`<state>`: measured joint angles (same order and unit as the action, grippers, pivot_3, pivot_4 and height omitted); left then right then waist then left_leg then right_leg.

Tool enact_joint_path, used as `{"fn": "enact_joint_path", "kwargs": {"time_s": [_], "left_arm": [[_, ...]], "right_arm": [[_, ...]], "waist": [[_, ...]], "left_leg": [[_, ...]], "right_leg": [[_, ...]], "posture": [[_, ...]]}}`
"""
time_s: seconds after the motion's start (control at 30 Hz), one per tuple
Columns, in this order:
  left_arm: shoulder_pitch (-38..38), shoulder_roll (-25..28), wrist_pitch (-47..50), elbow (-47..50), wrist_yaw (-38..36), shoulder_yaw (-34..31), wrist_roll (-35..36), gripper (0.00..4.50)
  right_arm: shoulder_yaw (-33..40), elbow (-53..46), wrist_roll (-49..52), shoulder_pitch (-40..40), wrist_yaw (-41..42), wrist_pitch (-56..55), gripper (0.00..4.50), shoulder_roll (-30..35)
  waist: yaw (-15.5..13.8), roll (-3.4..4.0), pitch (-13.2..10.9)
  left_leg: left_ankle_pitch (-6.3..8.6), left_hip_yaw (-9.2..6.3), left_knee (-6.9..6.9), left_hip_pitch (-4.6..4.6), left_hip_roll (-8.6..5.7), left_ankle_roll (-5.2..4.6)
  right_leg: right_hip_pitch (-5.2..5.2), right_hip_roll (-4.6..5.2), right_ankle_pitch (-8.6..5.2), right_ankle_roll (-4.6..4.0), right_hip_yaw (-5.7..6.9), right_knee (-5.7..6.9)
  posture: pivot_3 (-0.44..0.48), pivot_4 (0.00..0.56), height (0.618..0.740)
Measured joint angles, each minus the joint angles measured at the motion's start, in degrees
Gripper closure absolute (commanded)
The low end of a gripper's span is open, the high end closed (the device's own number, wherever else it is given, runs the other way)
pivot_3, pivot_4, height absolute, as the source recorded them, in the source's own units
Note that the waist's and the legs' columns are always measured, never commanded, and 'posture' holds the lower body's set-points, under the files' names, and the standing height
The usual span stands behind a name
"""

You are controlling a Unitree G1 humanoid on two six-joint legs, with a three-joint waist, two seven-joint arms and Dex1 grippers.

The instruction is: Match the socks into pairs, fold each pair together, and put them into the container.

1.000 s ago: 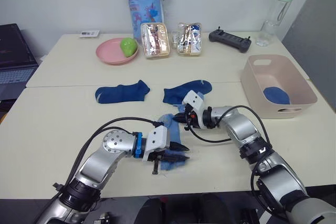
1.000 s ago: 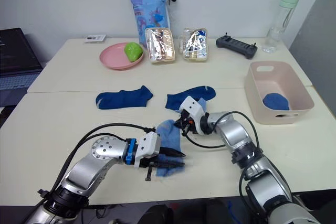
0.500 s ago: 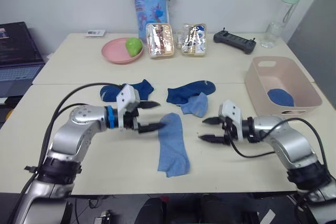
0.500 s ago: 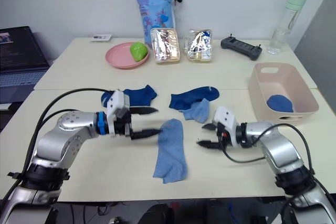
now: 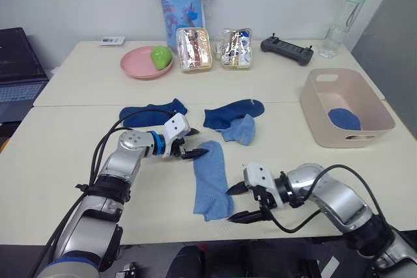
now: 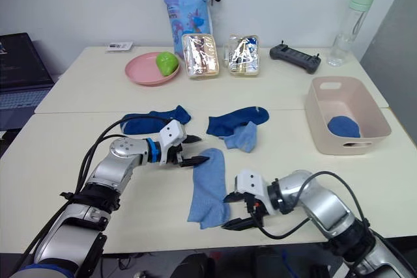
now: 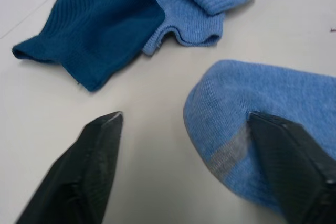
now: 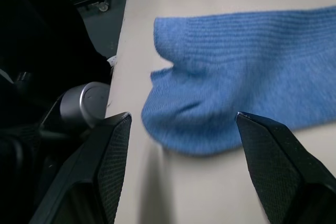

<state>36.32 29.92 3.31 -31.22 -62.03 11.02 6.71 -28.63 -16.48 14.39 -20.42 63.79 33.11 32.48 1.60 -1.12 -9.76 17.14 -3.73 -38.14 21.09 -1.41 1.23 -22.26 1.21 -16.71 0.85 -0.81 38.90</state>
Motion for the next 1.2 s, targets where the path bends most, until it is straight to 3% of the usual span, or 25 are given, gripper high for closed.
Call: {"fn": "enact_joint_path", "kwargs": {"time_s": [0.2,0.33,0.57,0.8,0.9,0.97,1.07,1.2], "left_arm": [[-0.23,-0.18,0.94,0.61,-1.13,-0.02,-0.09,3.28],[-2.44,0.16,2.63,3.99,-1.42,-0.41,0.3,4.5],[-8.87,1.63,8.75,13.15,-0.78,-2.94,2.58,4.5],[-27.84,5.87,29.65,40.94,4.21,-11.79,14.46,4.5],[-31.65,6.15,33.44,48.1,7.22,-13.45,17.04,4.5],[-32.52,4.92,33.66,49.12,10.33,-14.07,17.05,4.5],[-33.45,3.56,32.15,49.15,13.7,-14.12,16.34,3.9],[-33.74,3.52,31.23,49.07,15.01,-14.87,16.94,2.64]], "right_arm": [[-0.5,5.18,-4.07,-0.45,-2.53,-6.57,3.02,-2.11],[2.46,4.83,-3.35,1.59,-2.1,-7.49,4.48,0.3],[6.11,1.43,-1.11,3.41,-0.35,-6.8,4.48,4.9],[8.29,5.24,-3.32,-1.47,6.45,-18.45,4.48,11.47],[7.97,9.4,-4.34,-4.82,10.22,-24.32,4.48,11.68],[7.9,11.74,-4.43,-5.82,12.68,-26.73,3.99,11.79],[7.49,13.13,-4.36,-5.59,15.39,-27.38,3.16,12.42],[9.65,11.33,-4.04,-3.05,16.05,-25.33,1.71,16.54]], "waist": [[0.0,0.0,0.0],[-0.02,0.0,0.0],[0.21,0.0,0.0],[0.15,0.0,-0.02],[-0.43,-0.01,-0.04],[-0.83,-0.01,-0.04],[-1.24,-0.02,-0.05],[-1.53,-0.02,-0.05]], "left_leg": [[-0.01,-0.02,0.0,0.0,-0.01,0.01],[-0.01,-0.02,0.0,0.01,-0.01,0.01],[-0.01,-0.03,0.02,-0.02,0.02,0.01],[0.0,-0.01,0.04,-0.03,0.04,0.01],[-0.01,-0.09,0.04,-0.11,0.04,0.01],[-0.01,-0.11,0.02,-0.16,0.04,0.02],[-0.01,-0.08,0.02,-0.15,0.04,0.02],[-0.01,-0.08,0.05,-0.06,0.04,0.03]], "right_leg": [[-0.01,0.0,0.0,0.0,0.01,0.03],[0.0,0.01,0.0,0.0,0.0,0.01],[-0.01,0.0,0.0,0.0,0.0,0.06],[0.03,0.02,0.0,0.0,-0.03,-0.02],[0.14,0.01,0.0,-0.01,0.04,0.01],[0.2,0.01,0.01,-0.02,0.07,0.01],[0.19,0.01,0.02,-0.03,0.03,0.01],[0.13,0.02,0.02,-0.03,0.04,-0.04]], "posture": [[0.0,0.15,0.74],[0.0,0.15,0.74],[0.0,0.15,0.74],[0.0,0.15,0.74],[0.0,0.15,0.74],[0.0,0.15,0.74],[0.0,0.15,0.74],[0.0,0.15,0.74]]}}
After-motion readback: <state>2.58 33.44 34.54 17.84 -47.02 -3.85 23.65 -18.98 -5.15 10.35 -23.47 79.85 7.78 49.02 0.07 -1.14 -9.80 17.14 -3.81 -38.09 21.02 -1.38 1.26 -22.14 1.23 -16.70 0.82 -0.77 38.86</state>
